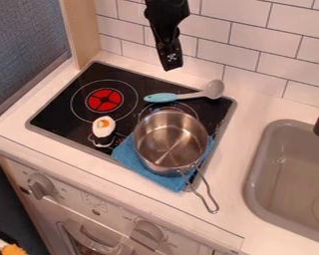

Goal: Move the steel pot and put it in the left burner

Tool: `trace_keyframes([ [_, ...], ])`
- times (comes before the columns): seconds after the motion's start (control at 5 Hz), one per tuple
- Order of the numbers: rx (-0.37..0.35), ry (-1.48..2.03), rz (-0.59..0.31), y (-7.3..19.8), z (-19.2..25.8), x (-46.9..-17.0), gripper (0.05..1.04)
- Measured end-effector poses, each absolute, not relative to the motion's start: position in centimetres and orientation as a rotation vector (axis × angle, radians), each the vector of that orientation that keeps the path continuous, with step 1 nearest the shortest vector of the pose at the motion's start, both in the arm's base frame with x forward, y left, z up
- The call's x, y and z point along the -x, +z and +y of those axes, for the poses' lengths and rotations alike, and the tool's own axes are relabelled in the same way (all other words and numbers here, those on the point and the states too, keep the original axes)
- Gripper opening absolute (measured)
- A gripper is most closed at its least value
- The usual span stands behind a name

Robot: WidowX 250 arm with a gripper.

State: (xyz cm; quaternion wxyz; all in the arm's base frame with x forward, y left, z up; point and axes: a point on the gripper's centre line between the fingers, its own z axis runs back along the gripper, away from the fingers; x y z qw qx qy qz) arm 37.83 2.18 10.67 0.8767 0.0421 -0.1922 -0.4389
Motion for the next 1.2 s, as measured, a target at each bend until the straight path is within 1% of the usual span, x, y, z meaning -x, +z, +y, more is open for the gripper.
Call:
trace_keyframes([
  [0.2, -0.066, -0.908, -0.369, 9.4, 2.1, -37.5, 1.001],
  [0.4, -0.045, -0.901, -0.322, 8.0, 1.7, -36.1, 1.001],
  [0.6, -0.035, -0.884, -0.333, 8.0, 0.5, -34.8, 1.001],
  [0.8, -0.008, -0.802, -0.337, 7.5, -0.7, -32.8, 1.001],
  [1.0, 0.013, -0.729, -0.296, 6.7, -1.2, -31.0, 1.001],
  [1.2, -0.014, -0.639, -0.268, 6.5, -0.6, -29.3, 1.001],
])
